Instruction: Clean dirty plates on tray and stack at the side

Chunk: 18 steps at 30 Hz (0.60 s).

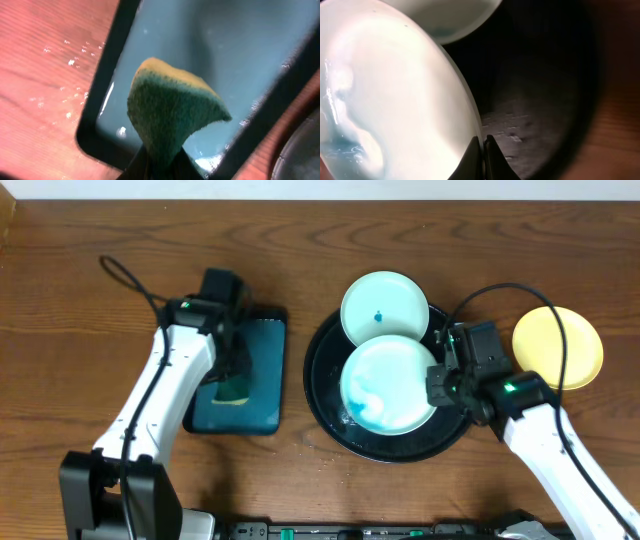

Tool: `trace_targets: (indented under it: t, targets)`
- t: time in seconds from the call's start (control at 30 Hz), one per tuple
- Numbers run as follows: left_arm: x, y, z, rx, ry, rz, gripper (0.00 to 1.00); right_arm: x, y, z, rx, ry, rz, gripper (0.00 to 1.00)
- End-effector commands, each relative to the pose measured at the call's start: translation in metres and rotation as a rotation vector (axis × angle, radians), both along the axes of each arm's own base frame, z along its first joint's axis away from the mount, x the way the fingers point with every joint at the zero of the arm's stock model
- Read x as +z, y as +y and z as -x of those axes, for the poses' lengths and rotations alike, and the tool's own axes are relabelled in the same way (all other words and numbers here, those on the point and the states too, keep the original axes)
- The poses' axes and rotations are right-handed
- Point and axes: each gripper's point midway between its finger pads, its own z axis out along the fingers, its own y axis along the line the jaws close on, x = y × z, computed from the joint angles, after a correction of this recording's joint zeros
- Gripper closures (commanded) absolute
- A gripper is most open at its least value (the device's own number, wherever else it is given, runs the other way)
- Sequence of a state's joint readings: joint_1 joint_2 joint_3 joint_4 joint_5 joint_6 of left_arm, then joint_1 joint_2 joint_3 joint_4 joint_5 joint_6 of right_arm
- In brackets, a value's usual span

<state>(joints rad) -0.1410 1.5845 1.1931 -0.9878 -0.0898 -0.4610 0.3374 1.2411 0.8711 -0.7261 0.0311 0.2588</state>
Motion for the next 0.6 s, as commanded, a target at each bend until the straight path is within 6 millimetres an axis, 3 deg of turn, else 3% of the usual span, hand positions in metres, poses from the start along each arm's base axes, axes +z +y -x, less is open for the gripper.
trace_targets:
  t: [0.0,0.2,0.37,0.57]
  targets:
    - [-0.023,0.007,0.01,-0.003,0.041,0.064,0.93,0.035,-0.027,-0.013,-0.064,-0.164,0.197,0.99]
    - [-0.038,0.0,0.009,0.012,0.02,0.15,0.92,0.063,-0.019,-0.015,0.035,-0.28,0.374,0.99]
    - [-0.038,0.0,0.01,0.012,0.025,0.149,0.92,0.075,0.004,-0.007,0.17,-0.361,0.518,0.99]
    - [-0.038,0.0,0.01,0.012,0.025,0.149,0.93,0.121,0.023,0.008,0.161,-0.596,0.772,0.99]
